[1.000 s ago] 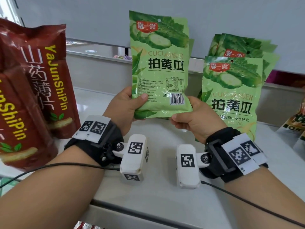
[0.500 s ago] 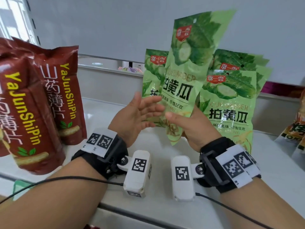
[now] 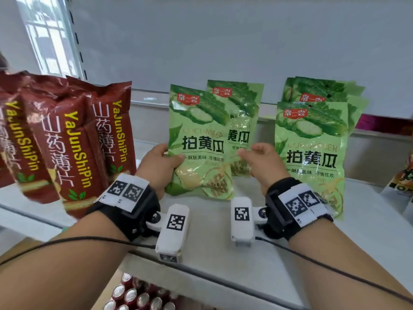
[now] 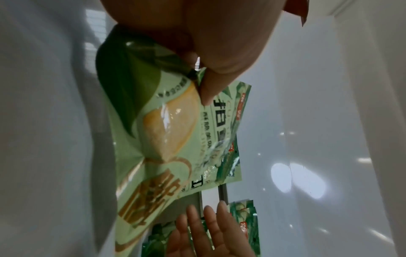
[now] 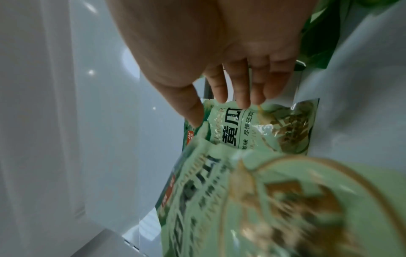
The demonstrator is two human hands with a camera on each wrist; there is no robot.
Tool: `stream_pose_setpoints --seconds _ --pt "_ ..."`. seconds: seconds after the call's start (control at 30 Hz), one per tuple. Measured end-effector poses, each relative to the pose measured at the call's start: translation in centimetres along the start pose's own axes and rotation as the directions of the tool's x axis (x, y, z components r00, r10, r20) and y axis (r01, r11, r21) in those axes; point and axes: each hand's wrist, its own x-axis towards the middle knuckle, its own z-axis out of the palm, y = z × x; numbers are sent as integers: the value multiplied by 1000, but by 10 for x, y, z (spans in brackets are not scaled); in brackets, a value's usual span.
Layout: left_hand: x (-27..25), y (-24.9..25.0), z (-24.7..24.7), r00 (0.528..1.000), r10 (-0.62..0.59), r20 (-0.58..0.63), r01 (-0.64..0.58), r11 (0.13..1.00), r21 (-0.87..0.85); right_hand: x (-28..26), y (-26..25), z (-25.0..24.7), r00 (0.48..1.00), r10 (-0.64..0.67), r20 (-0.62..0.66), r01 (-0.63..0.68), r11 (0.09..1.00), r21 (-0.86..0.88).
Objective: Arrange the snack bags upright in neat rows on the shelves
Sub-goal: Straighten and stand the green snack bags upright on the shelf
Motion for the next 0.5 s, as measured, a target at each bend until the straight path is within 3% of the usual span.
stream_pose_setpoints --seconds 0.07,0.27,0.43,0.5 --pt "-2 -1 -6 998 -18 -60 22 997 75 9 -4 4 998 32 -58 -32 999 -10" --pt "-5 3 -19 989 -36 -144 84 935 344 37 -15 17 990 132 -56 -140 972 -190" --pt "-21 15 -10 980 129 -151 -18 815 580 50 -22 20 976 208 -69 -218 951 -219" --pt "-28 21 -3 973 211 -91 -112 781 614 51 -23 18 985 138 -99 -162 940 -299"
